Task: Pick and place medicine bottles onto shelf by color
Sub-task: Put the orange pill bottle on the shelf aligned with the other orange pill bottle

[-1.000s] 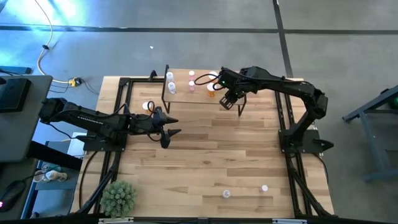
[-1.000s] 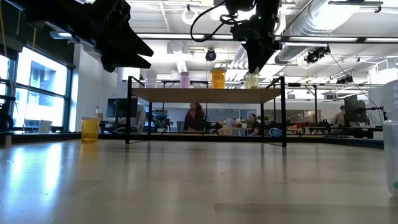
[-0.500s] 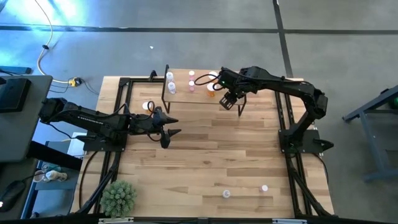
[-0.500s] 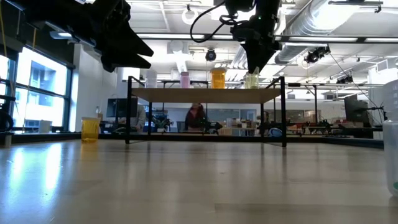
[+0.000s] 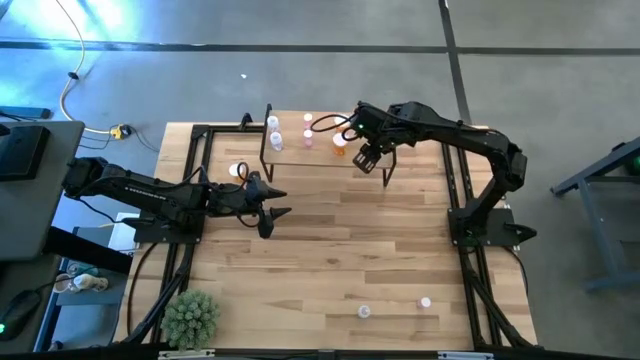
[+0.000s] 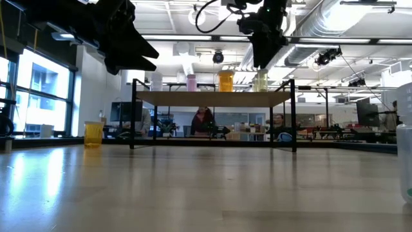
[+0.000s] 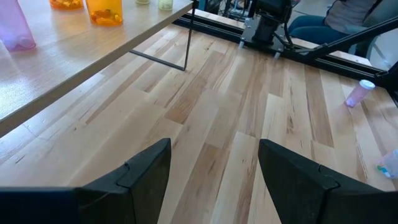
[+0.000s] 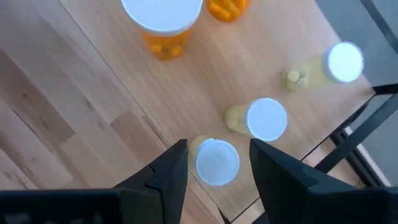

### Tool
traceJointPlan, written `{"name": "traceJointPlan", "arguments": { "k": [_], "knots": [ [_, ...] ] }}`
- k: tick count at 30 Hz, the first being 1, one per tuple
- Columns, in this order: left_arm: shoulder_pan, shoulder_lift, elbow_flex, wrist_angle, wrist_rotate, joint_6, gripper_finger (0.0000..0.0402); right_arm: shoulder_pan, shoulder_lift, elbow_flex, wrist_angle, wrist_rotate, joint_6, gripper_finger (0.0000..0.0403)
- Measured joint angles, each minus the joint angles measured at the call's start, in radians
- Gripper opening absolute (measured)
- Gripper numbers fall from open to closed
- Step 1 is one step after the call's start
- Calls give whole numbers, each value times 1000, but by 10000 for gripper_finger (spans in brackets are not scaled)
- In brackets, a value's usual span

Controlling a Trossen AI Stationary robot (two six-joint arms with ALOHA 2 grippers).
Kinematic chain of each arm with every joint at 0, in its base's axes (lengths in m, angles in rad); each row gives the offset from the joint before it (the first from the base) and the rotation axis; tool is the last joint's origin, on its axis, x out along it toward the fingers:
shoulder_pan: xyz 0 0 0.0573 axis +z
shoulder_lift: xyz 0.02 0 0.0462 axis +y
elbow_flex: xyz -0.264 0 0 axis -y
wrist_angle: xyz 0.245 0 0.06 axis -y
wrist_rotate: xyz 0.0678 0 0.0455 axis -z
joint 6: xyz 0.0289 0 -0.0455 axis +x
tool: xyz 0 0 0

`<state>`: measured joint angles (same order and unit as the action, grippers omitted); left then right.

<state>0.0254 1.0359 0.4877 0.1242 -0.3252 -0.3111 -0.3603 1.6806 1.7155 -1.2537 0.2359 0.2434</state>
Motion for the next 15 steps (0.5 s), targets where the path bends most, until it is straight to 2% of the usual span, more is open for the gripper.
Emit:
{"name": "traceJointPlan", "arguments": {
  "k": [9, 15],
  "knots": [
    [0, 0, 0, 0, 0, 0, 231, 17, -6, 70, -154, 1, -25, 163],
    [0, 0, 0, 0, 0, 0, 231, 96, -47, 70, -255, 12, 13, 163]
  ]
}}
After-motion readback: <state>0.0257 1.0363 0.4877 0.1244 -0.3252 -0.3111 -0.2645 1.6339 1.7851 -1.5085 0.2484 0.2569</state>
